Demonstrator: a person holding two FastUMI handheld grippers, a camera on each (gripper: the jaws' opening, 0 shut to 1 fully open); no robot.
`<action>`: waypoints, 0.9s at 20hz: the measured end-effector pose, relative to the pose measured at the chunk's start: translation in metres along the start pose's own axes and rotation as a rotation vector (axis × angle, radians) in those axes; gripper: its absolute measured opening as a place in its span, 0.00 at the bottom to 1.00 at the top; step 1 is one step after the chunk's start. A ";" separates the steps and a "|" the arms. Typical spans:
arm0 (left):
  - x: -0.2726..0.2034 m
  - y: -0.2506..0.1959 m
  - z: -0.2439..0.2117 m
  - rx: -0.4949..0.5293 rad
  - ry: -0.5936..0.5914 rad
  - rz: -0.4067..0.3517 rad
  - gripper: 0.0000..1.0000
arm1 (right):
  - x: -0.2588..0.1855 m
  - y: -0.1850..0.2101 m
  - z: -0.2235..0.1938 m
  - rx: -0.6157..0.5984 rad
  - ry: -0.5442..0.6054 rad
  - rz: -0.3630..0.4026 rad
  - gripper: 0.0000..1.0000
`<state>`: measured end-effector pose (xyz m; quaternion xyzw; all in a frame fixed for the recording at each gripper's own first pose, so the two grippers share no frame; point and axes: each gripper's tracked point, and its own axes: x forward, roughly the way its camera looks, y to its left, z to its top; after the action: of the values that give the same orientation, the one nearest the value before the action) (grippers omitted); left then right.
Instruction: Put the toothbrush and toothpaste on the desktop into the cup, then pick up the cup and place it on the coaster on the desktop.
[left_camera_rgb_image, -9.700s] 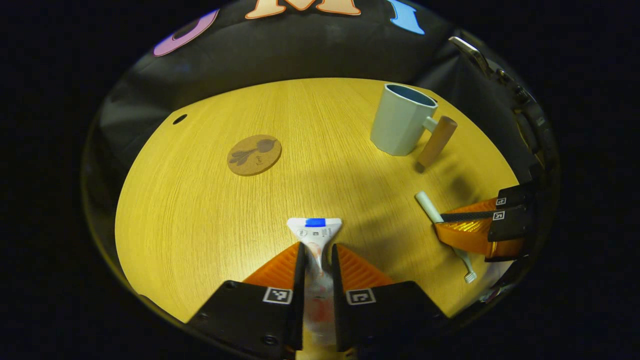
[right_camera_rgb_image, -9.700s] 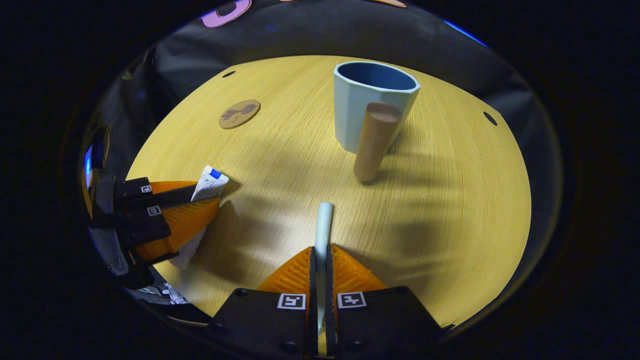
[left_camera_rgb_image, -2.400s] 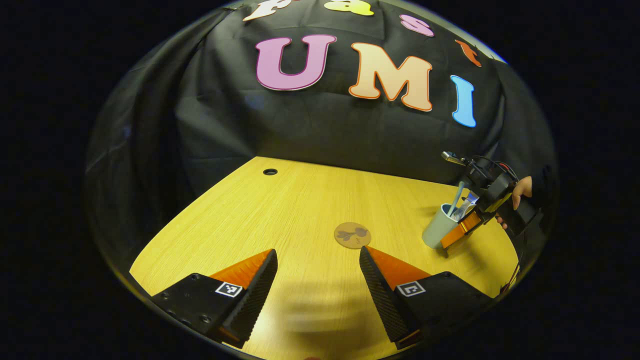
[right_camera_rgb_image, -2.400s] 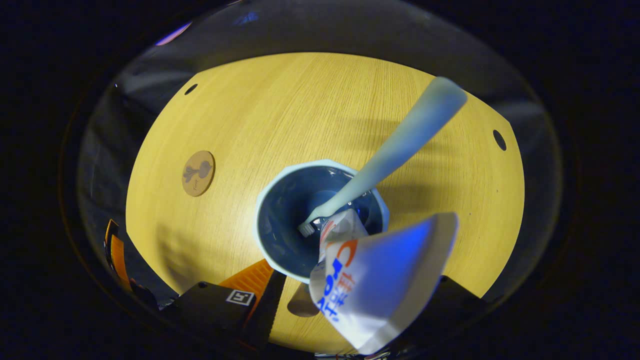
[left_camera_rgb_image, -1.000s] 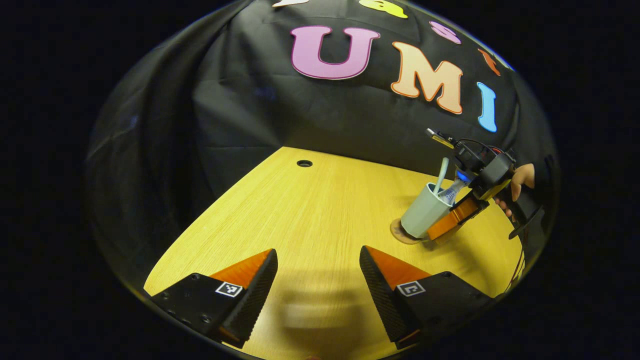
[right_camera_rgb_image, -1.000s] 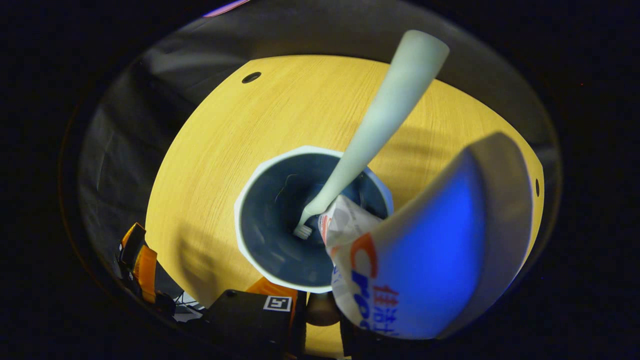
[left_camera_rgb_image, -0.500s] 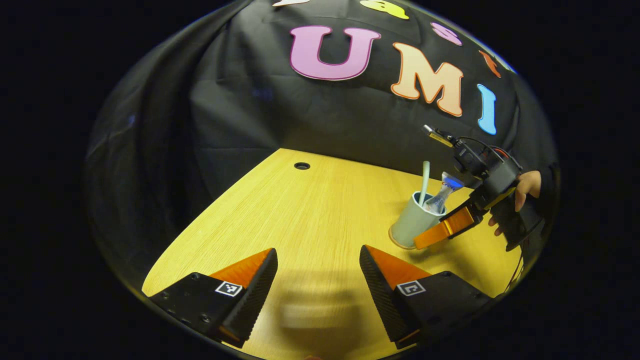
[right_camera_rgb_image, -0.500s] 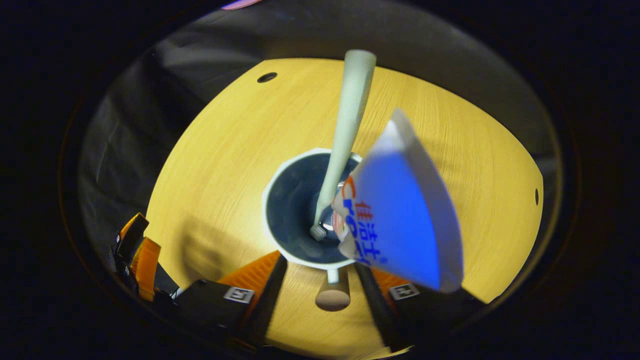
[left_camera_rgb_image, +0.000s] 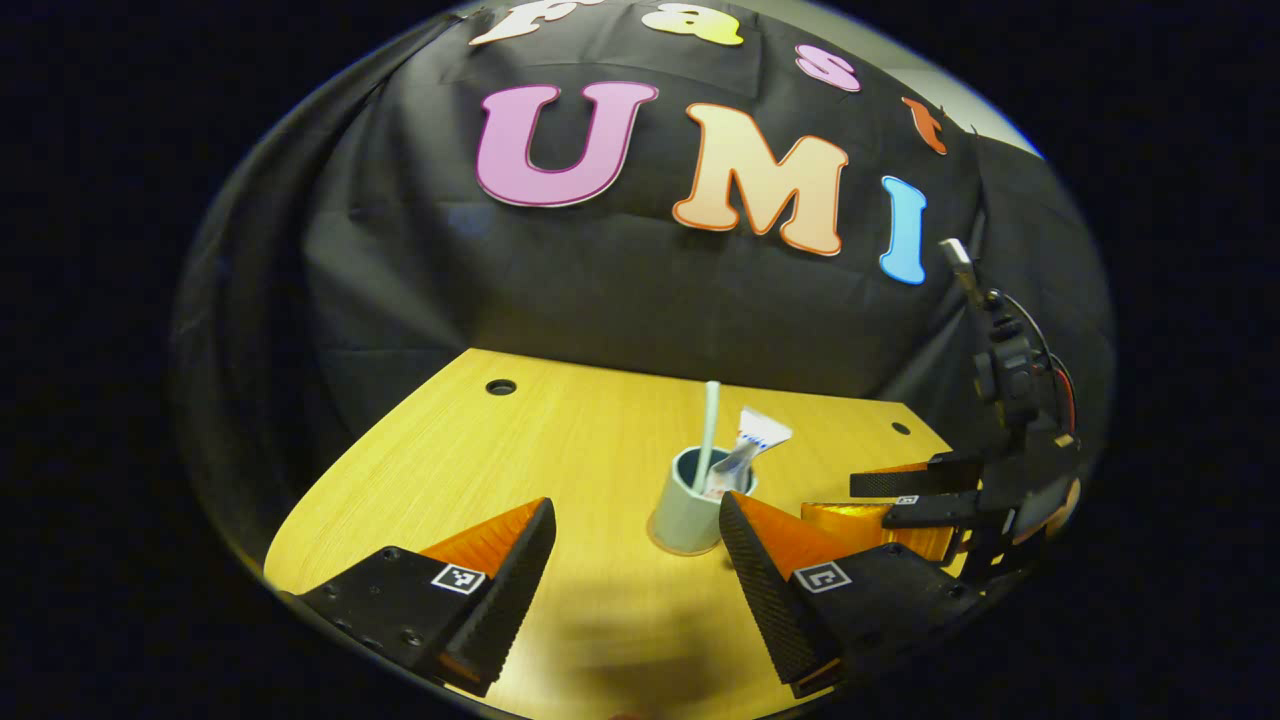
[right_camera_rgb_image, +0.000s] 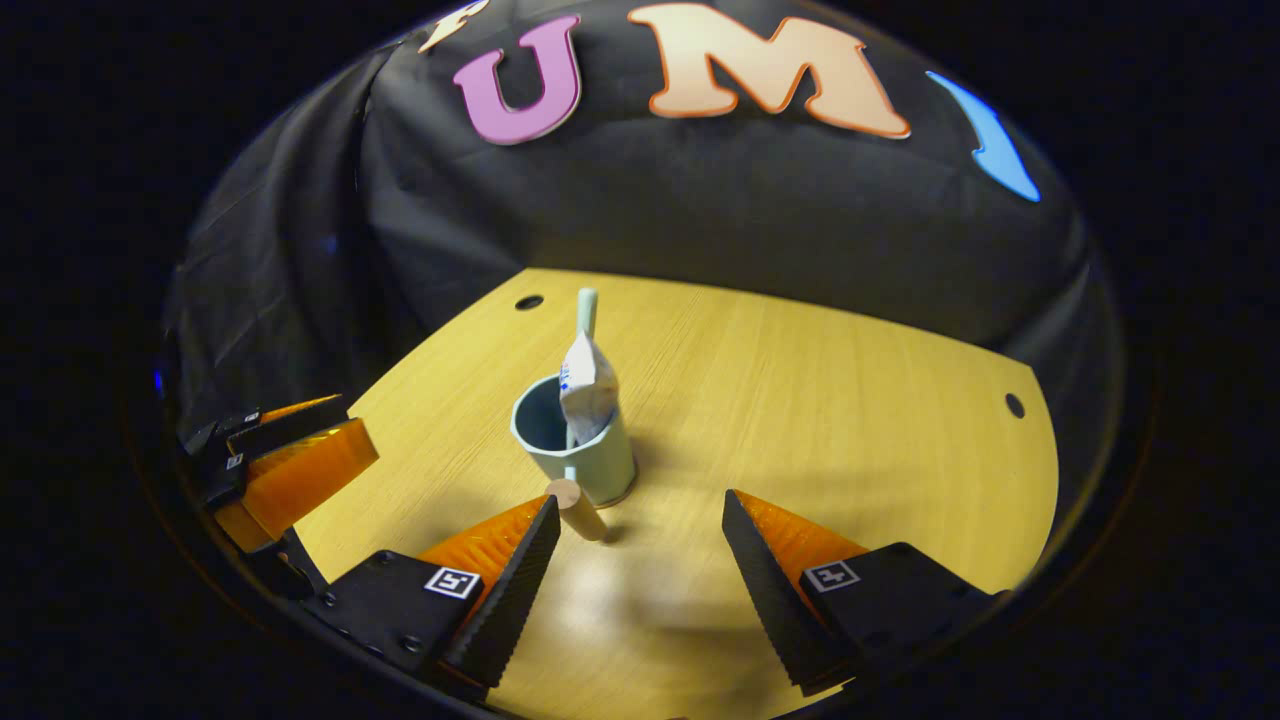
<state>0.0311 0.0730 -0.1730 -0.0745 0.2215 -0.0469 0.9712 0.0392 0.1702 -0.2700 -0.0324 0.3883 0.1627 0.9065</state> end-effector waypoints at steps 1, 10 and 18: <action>-0.002 -0.010 0.007 0.005 -0.018 0.001 0.95 | -0.012 -0.010 0.010 0.012 -0.069 -0.021 0.99; -0.023 -0.092 0.073 0.034 -0.194 -0.019 0.95 | -0.131 -0.104 0.077 0.103 -0.476 -0.176 0.99; -0.026 -0.117 0.099 0.078 -0.250 -0.027 0.95 | -0.162 -0.128 0.100 0.123 -0.555 -0.161 0.99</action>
<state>0.0444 -0.0265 -0.0544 -0.0450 0.0958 -0.0590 0.9926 0.0451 0.0244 -0.0930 0.0376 0.1307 0.0690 0.9883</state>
